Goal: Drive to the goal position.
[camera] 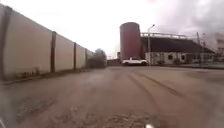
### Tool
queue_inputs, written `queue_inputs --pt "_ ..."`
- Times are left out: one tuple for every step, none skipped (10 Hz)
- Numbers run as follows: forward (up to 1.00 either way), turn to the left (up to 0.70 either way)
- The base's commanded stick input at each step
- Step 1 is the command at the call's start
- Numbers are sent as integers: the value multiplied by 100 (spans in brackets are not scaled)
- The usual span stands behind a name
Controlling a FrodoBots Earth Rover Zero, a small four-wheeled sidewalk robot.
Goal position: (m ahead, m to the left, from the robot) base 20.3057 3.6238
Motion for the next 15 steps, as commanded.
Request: queue_inputs --pt "60 0" --pt "60 0" --pt "60 0" --pt "60 0" --pt "60 0" --pt "60 0" --pt "60 0" --pt "60 0" --pt "60 0" --pt "60 0" --pt "60 0" --pt "60 0" --pt "60 0" --pt "60 0" --pt "60 0"
